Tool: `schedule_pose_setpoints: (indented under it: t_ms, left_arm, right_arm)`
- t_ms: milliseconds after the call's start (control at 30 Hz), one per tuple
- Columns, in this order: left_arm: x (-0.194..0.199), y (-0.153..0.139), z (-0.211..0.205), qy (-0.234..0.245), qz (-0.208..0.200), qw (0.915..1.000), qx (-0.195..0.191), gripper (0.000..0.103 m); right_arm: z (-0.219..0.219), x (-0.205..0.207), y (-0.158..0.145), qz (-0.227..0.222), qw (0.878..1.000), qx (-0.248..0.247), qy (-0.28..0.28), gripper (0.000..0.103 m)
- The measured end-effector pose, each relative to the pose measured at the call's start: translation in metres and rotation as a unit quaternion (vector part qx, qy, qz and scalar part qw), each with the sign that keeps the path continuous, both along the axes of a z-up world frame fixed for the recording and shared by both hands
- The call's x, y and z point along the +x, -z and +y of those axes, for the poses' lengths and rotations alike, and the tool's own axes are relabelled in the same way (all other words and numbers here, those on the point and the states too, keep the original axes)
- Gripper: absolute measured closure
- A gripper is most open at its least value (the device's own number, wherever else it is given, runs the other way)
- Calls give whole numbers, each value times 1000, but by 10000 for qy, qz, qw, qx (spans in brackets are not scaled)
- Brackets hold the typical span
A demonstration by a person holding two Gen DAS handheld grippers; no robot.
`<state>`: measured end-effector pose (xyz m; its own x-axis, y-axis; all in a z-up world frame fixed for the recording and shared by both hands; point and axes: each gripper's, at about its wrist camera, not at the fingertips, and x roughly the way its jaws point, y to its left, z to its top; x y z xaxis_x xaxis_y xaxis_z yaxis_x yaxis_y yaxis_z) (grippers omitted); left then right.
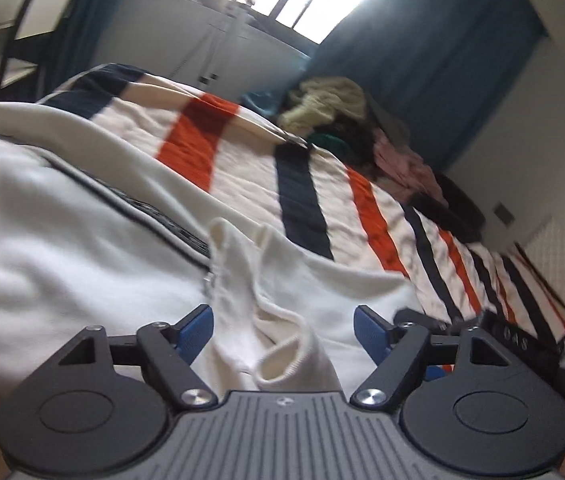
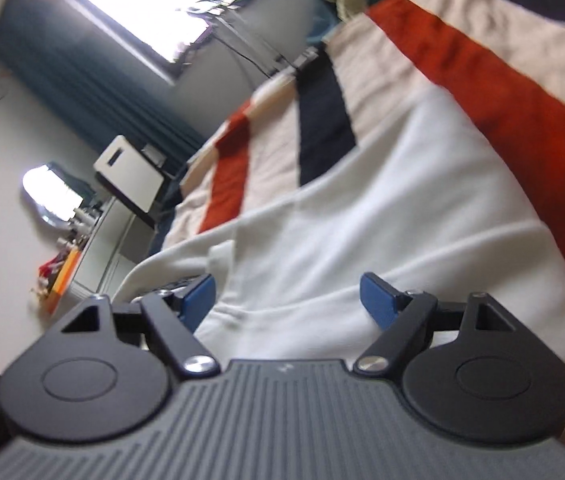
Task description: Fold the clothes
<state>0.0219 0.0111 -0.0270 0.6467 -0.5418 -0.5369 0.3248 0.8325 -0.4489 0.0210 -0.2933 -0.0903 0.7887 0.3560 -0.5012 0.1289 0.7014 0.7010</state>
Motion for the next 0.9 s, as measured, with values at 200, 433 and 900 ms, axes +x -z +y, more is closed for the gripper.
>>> schedule_pose_setpoints:
  t_ms: [200,433,900]
  left_arm:
    - [2,16,-32,558,-114,9965,619,30]
    - [5,15,-22,586,28,9978,299,58]
    - [-7,22,-9,325,1166,9926,87,87]
  right_arm:
    - [2,2,1,43,9998,-190,-78,24]
    - [8,-1,1,80,9984,-555,-115,24]
    - [25,-7,-1,140,9868,-1601,-187,23]
